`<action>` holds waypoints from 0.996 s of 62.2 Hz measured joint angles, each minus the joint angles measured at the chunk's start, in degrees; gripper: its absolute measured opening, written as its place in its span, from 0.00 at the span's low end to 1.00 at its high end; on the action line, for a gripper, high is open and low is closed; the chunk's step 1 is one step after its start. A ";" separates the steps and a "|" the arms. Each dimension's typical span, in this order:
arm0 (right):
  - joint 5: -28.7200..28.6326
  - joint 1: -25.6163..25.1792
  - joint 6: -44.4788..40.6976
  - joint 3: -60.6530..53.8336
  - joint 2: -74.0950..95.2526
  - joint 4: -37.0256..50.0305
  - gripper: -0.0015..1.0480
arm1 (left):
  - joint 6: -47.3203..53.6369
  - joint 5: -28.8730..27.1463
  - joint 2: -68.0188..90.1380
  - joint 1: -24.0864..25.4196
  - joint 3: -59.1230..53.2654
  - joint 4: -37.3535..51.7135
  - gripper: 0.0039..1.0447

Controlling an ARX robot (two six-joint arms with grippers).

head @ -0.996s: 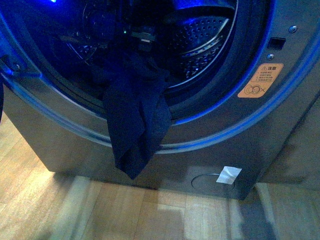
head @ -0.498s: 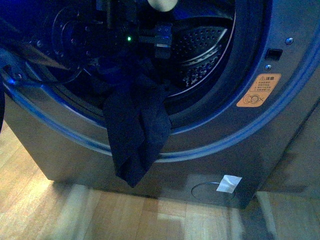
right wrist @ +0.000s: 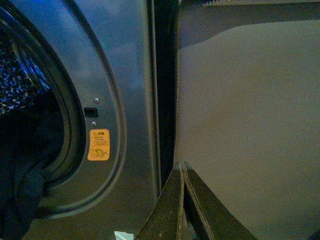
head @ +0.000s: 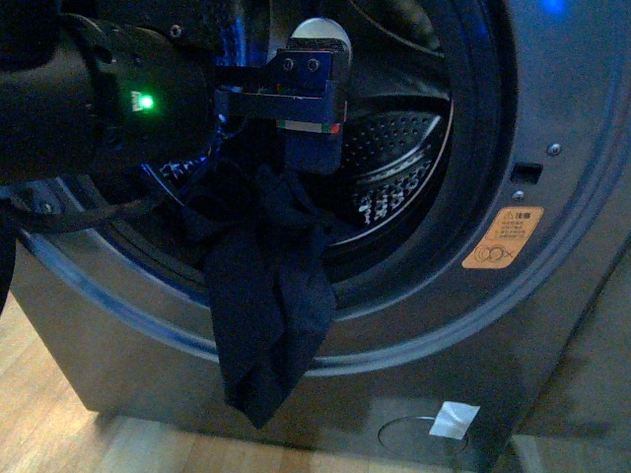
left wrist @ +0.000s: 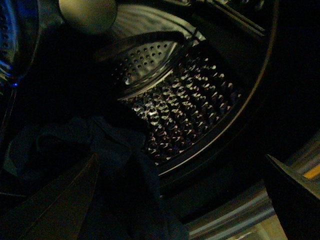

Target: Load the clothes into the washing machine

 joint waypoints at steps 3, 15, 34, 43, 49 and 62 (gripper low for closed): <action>0.00 0.00 0.00 0.00 0.00 0.00 0.02 | 0.61 0.02 -3.28 -0.55 -1.49 -1.44 0.94; 0.00 0.00 0.00 0.00 0.00 0.00 0.02 | 1.62 -6.08 -15.85 -2.27 -5.62 -4.24 0.89; 0.00 0.00 0.00 0.00 0.00 0.00 0.02 | 1.60 -19.02 -38.25 5.25 -23.91 -4.81 0.35; 0.00 0.00 0.00 0.00 0.00 0.00 0.02 | 1.60 -14.97 -44.02 9.49 -30.34 -4.70 0.06; 0.00 0.00 0.00 0.00 0.00 0.00 0.02 | 1.53 -12.59 -47.76 11.87 -33.29 -4.83 0.03; 0.00 0.00 0.00 0.00 0.00 0.00 0.02 | 1.51 -9.40 -54.18 15.26 -37.55 -7.21 0.03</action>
